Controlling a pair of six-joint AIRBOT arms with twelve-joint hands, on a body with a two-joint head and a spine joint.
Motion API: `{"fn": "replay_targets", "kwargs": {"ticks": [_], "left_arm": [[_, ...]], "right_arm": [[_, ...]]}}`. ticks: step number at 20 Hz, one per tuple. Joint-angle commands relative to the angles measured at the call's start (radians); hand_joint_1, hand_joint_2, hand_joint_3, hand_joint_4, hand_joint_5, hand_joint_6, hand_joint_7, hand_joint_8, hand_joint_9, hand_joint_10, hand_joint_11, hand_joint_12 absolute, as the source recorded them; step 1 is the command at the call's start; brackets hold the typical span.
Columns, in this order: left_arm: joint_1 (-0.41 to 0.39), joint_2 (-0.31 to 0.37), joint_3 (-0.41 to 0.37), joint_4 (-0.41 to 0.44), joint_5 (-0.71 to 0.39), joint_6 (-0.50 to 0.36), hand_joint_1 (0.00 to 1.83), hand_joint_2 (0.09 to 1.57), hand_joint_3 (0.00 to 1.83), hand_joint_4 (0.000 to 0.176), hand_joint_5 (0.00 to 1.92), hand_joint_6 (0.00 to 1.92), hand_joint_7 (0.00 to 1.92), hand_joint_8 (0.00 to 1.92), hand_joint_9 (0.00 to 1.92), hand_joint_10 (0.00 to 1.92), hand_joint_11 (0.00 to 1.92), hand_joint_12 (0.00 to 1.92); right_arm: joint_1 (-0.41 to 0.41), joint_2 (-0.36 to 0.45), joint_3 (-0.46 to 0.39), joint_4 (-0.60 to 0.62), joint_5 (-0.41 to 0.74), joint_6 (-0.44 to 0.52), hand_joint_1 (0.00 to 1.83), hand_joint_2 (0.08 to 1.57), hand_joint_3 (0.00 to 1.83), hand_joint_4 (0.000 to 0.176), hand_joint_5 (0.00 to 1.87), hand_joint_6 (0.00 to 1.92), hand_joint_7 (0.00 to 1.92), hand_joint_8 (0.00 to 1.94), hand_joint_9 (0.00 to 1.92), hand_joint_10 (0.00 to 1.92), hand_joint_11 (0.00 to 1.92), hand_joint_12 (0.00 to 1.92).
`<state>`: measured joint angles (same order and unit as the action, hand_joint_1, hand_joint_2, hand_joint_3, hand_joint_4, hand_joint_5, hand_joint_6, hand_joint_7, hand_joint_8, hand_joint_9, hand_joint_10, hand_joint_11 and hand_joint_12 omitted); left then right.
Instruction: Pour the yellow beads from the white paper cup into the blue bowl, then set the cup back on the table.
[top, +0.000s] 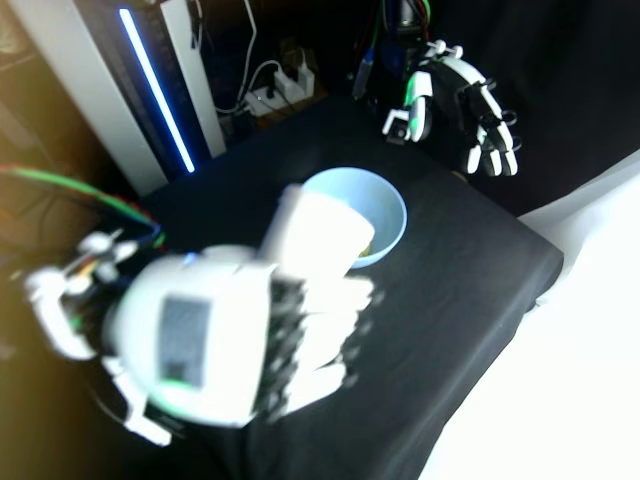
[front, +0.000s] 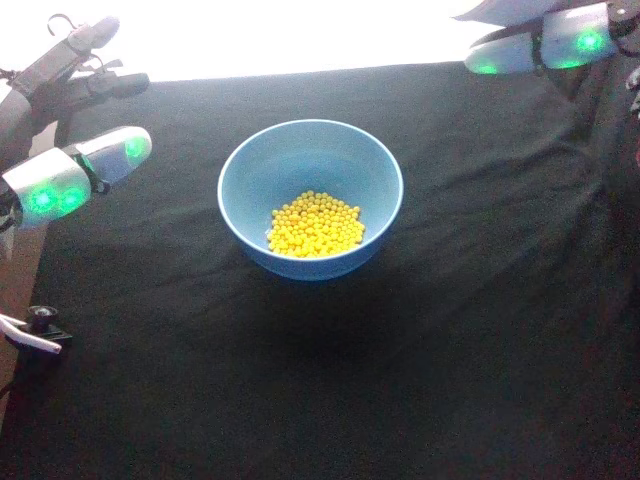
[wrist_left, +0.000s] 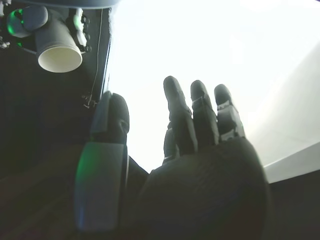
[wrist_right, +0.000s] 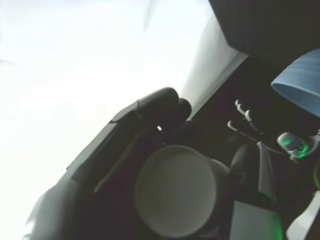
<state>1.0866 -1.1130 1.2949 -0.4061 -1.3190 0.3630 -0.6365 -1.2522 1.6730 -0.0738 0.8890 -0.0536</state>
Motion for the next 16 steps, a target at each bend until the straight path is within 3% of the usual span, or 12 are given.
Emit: {"fn": "replay_targets", "kwargs": {"ticks": [1,4,9,13,16], "left_arm": [[-0.005,-0.007,-0.003,0.001,-0.105,-0.010,0.89,1.17,0.01,0.003,0.22,0.00,0.69,0.01,0.37,0.01,0.00,0.25],[-0.002,-0.009,-0.004,-0.003,-0.107,-0.010,0.90,1.18,0.01,0.003,0.22,0.00,0.70,0.01,0.38,0.01,0.00,0.25],[0.000,-0.015,-0.004,-0.009,-0.111,-0.013,0.91,1.18,0.00,0.000,0.22,0.00,0.71,0.00,0.40,0.00,0.00,0.37],[0.001,-0.022,-0.002,-0.012,-0.112,-0.014,0.91,1.19,0.00,0.000,0.19,0.00,0.71,0.00,0.40,0.00,0.00,0.45],[0.001,-0.026,0.000,-0.013,-0.113,-0.017,0.89,1.19,0.00,0.000,0.19,0.00,0.71,0.00,0.37,0.00,0.00,0.37]], "right_arm": [[0.003,0.006,0.001,0.057,0.142,0.007,1.23,1.16,0.00,0.000,0.76,1.41,1.04,0.81,1.32,0.06,1.08,0.57],[-0.049,0.008,-0.004,0.146,0.188,0.007,1.23,1.16,0.00,0.000,0.78,1.37,1.06,0.79,1.36,0.05,1.10,0.55],[-0.122,0.008,-0.016,0.292,0.276,0.007,1.22,1.16,0.00,0.000,0.74,1.32,1.04,0.92,1.37,0.01,1.10,0.50],[-0.182,0.002,-0.028,0.408,0.354,0.007,1.23,1.21,0.00,0.000,0.64,1.36,0.97,1.13,1.36,0.00,0.99,0.76],[-0.219,-0.008,-0.034,0.487,0.405,0.007,1.23,1.20,0.00,0.000,0.64,1.33,0.99,1.11,1.39,0.02,1.02,0.78]]}}
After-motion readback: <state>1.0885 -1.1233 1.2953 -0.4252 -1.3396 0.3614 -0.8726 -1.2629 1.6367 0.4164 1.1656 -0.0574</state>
